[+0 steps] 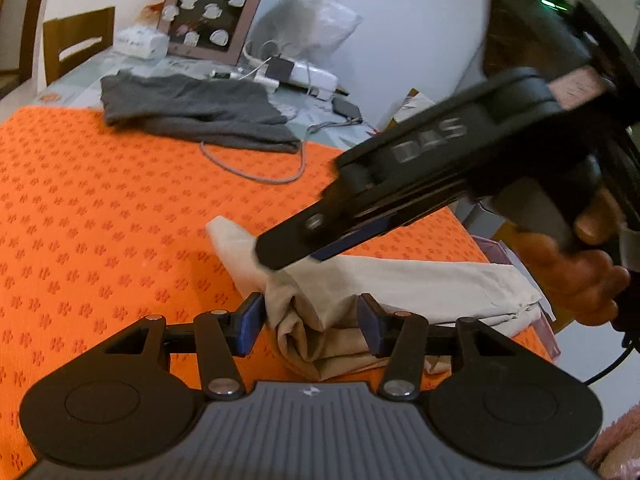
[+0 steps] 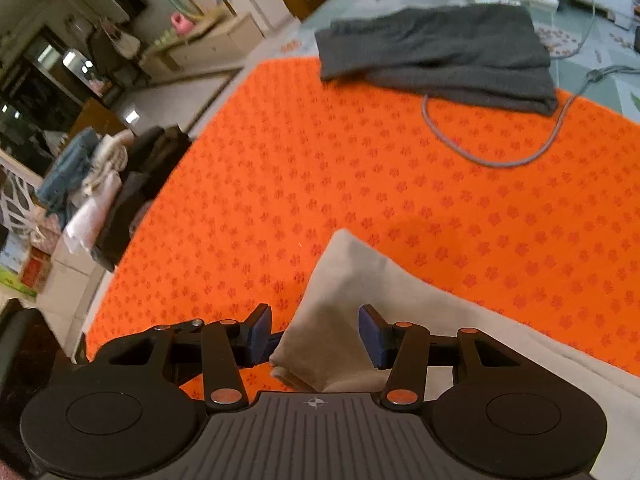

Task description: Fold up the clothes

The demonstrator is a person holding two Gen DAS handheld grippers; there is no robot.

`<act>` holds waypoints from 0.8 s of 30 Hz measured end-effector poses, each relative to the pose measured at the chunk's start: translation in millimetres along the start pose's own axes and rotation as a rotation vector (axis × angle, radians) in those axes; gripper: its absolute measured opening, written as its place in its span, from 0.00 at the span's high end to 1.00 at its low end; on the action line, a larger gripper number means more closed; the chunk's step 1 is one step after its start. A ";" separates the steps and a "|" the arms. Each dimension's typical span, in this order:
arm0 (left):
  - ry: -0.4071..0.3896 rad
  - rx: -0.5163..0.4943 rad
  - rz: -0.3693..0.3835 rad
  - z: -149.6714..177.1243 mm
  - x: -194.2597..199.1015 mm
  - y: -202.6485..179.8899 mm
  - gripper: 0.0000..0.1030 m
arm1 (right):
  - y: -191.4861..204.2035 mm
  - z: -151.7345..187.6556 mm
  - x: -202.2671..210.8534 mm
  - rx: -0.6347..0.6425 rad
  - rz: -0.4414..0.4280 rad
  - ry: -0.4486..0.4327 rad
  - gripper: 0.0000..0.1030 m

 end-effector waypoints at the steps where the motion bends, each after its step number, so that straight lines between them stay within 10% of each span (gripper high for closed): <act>1: -0.001 -0.010 0.002 -0.8 -0.9 -1.4 0.45 | 0.5 0.5 -1.9 0.001 0.004 0.010 0.51; 5: 0.004 -0.040 0.024 -0.4 -3.8 -8.9 0.44 | 2.2 2.4 -9.2 0.007 0.018 0.051 0.60; 7: 0.008 -0.052 0.041 0.8 -4.2 -12.9 0.43 | 0.8 2.2 -11.8 0.003 0.027 0.064 0.88; 24: 0.067 -0.045 0.021 7.6 37.0 -12.1 0.36 | -138.6 51.1 95.5 -0.528 -0.070 -0.154 0.90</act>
Point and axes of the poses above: each gripper's, at about its wrist camera, not at the fingertips, and x roughly against the way its jaws point, y to its left, z to its underside, the point moved 6 cm from there along -x, roughly the way its jaws point, and after that the axes turned 14 degrees about z, right-handed, at the moved point
